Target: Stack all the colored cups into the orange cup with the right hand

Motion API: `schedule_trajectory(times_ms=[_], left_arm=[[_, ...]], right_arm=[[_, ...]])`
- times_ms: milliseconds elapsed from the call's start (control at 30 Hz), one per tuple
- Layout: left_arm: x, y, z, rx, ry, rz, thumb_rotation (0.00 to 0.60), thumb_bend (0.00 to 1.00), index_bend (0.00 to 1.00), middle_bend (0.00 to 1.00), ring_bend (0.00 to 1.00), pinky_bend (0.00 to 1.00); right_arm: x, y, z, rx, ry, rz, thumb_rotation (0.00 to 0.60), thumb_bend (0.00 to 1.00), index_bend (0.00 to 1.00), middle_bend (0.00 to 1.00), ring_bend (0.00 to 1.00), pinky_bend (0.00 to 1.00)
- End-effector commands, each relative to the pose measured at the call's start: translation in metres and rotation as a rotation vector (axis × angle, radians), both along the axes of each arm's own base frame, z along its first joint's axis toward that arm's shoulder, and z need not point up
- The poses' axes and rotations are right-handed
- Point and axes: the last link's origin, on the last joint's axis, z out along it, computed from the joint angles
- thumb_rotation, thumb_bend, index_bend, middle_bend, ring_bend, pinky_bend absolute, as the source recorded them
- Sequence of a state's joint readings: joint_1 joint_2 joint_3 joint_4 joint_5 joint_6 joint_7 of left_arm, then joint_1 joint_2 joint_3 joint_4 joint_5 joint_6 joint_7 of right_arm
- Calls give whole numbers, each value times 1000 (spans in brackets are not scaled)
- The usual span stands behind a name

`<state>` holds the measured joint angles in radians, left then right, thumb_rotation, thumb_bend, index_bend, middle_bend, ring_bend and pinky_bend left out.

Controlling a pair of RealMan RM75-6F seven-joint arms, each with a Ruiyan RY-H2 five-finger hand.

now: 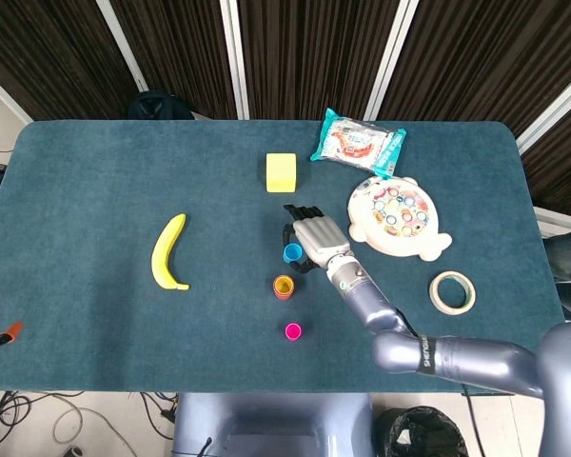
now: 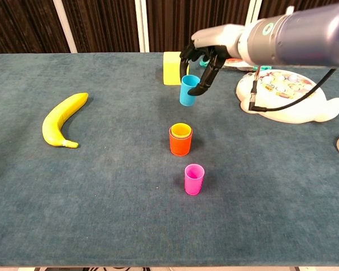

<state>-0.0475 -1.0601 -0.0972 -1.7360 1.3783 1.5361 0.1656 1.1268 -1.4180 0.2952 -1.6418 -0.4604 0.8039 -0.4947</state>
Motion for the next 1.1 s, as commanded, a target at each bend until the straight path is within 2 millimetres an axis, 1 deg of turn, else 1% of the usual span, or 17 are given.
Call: schedule_trajectory(times_ms=[33, 200, 367, 1100], left_arm=[[0, 0, 1, 1, -2, 0, 600, 0, 0, 0, 0, 39], [0, -1, 1, -2, -3, -4, 600, 0, 0, 0, 0, 39], [0, 0, 0, -6, -4, -3, 600, 0, 0, 0, 0, 39], [0, 0, 1, -1, -7, -3, 600, 0, 0, 0, 0, 39]], right_arm=[[6, 13, 20, -2, 23, 16, 600, 386, 490, 0, 84, 88], [8, 28, 26, 16, 17, 29, 600, 387, 490, 0, 85, 90], [9, 38, 25, 28, 11, 48, 600, 387, 490, 0, 85, 91], [3, 43, -6, 64, 15, 47, 600, 386, 490, 0, 84, 98]])
